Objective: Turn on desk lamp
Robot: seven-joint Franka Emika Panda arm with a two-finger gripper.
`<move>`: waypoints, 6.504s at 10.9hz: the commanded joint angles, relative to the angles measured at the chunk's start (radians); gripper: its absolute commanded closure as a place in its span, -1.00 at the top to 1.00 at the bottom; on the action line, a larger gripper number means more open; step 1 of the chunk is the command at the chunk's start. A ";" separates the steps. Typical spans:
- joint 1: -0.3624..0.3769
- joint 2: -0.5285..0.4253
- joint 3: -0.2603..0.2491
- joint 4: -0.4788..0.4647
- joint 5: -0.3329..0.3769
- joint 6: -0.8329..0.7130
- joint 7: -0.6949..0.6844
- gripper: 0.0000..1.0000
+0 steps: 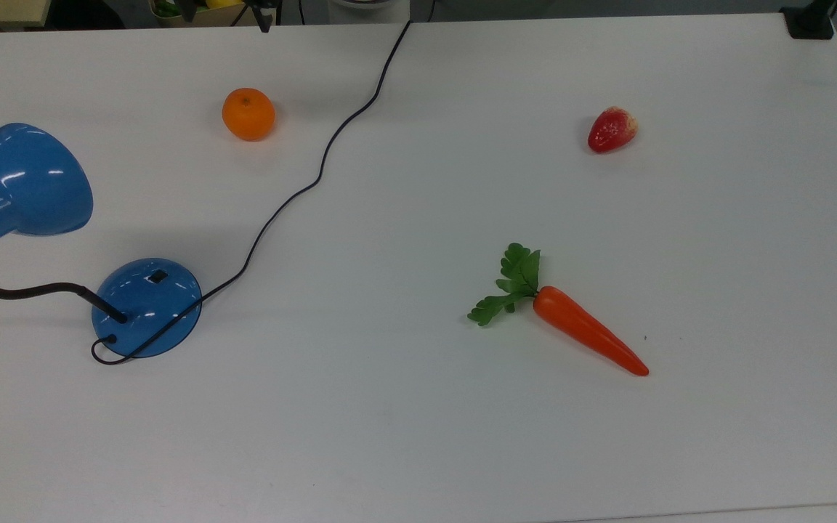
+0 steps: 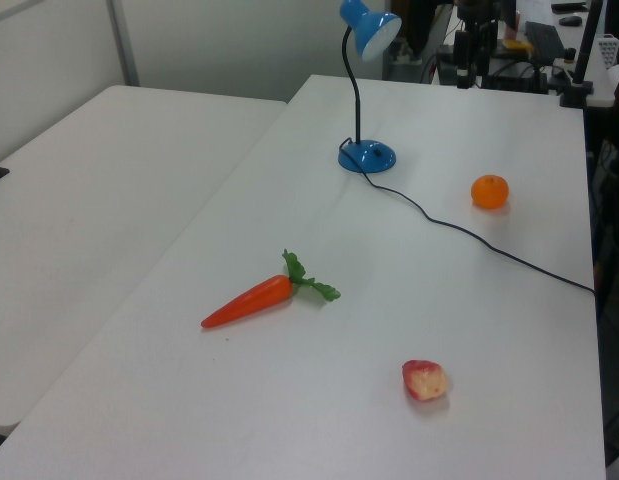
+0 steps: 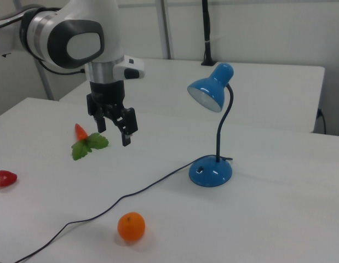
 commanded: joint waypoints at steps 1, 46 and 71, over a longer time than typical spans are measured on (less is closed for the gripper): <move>-0.001 -0.006 -0.005 0.012 -0.012 -0.033 -0.022 1.00; -0.036 0.528 -0.029 -0.025 -0.006 1.194 0.299 -1.00; -0.042 0.520 -0.040 -0.040 -0.014 1.103 0.293 -1.00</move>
